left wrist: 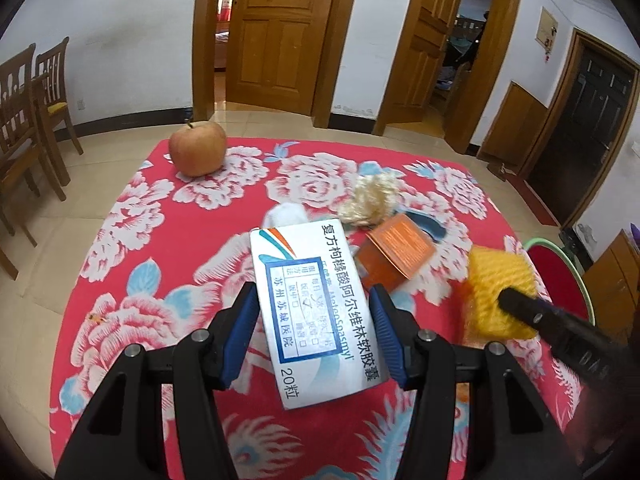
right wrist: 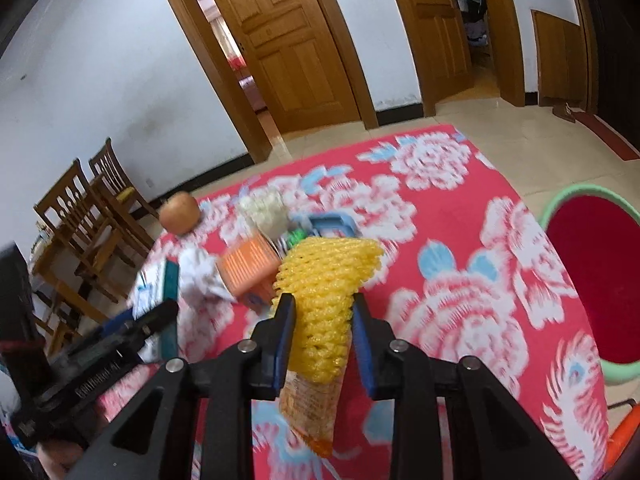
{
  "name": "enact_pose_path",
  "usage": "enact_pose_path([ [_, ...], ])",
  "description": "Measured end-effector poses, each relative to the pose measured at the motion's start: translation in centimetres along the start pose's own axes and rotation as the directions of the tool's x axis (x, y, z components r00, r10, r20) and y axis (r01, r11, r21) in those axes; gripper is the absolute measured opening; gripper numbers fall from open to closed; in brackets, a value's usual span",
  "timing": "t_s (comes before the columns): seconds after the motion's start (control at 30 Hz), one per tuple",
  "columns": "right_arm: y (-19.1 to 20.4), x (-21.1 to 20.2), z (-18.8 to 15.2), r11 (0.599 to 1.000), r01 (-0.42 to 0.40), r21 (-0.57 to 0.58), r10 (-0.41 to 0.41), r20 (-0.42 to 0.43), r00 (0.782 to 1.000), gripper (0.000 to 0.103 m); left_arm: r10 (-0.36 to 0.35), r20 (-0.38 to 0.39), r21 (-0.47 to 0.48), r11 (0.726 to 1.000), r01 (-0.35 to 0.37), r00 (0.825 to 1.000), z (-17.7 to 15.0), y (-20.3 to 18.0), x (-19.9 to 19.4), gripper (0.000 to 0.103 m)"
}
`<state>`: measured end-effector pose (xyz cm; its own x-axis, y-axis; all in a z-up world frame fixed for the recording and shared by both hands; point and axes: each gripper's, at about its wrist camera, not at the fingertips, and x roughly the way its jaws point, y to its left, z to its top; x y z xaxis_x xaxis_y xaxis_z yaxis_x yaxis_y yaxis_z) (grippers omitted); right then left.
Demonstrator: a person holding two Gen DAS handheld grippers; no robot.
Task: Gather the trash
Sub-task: 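Grasp the yellow foam fruit net with the right gripper while the left holds the medicine box, then drop the foam net into the red bucket with the right gripper while the left drops the medicine box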
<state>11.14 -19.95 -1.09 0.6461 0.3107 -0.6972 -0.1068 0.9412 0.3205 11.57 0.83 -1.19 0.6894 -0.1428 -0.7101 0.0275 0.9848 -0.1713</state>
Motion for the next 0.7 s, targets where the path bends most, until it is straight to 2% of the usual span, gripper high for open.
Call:
enact_pose_path([
  [0.1,-0.8,0.2,-1.1,0.999,0.036,-0.013,-0.037,-0.035,0.999,0.033,-0.01,-0.008,0.009,1.0,0.01,1.0,-0.4,-0.8,-0.1,0.057],
  [0.2,-1.5,0.3,-1.6,0.999,0.045,0.0,-0.045,-0.06,0.997,0.049,-0.017,-0.016,0.015,1.0,0.017,1.0,-0.8,-1.4,-0.2,0.057],
  [0.27,-2.0,0.3,-1.5,0.999,0.039,0.013,-0.038,-0.059,0.998,0.049,-0.019,-0.021,0.018,1.0,0.019,1.0,-0.9,-1.6,-0.2,0.057],
  [0.3,-2.1,0.3,-1.4,0.999,0.041,0.014,-0.04,-0.051,0.998,0.048,-0.02,-0.023,0.02,1.0,0.021,1.0,-1.0,-1.8,-0.2,0.057],
  [0.4,-2.4,0.2,-1.1,0.999,0.035,0.013,-0.034,-0.039,0.999,0.026,-0.02,-0.027,0.024,0.999,0.02,0.999,-1.1,-2.1,-0.3,0.057],
  [0.53,-2.9,0.4,-1.1,1.0,0.004,0.028,-0.002,-0.051,0.999,0.008,-0.021,-0.029,0.026,0.999,0.022,0.999,-1.2,-2.4,-0.4,0.057],
  [0.7,-3.3,-0.8,-1.2,0.998,-0.015,0.053,0.016,-0.008,1.0,0.006,-0.027,-0.032,0.031,0.999,0.028,0.999,-1.4,-3.0,-0.6,0.057],
])
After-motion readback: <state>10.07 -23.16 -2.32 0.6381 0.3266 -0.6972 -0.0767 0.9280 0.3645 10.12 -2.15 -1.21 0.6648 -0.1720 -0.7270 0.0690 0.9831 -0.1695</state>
